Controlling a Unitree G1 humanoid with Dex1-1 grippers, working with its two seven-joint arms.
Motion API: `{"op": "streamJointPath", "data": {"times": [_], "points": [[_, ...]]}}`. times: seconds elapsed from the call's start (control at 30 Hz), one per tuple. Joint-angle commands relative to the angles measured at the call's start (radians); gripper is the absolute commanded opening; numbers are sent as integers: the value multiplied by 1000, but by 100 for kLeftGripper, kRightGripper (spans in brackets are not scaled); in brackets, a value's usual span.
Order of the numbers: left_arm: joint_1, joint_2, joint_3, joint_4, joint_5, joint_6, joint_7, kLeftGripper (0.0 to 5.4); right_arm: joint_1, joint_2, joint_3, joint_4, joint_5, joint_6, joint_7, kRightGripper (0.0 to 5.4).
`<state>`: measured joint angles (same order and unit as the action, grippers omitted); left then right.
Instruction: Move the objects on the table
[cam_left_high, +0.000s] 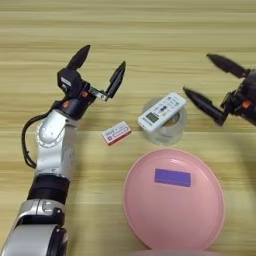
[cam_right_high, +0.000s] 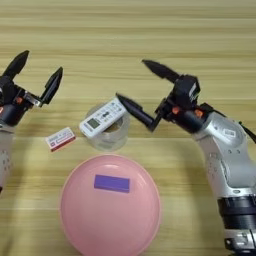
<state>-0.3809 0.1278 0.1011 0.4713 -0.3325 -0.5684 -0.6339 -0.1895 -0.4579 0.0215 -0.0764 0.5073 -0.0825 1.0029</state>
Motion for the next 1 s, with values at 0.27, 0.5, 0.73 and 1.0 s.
{"op": "streamJointPath", "data": {"times": [0.27,0.5,0.73,1.0], "points": [[-72,-29,38,207,72,-119,111,539,66,-120,97,5,-70,72,178,540],[-99,-42,47,316,99,-178,159,539,78,-148,140,22,-117,96,225,540],[-115,-42,47,364,109,-202,180,539,84,-160,191,15,-172,132,239,540],[-128,-39,54,392,105,-210,193,539,75,-180,280,-11,-305,115,220,540]]}}
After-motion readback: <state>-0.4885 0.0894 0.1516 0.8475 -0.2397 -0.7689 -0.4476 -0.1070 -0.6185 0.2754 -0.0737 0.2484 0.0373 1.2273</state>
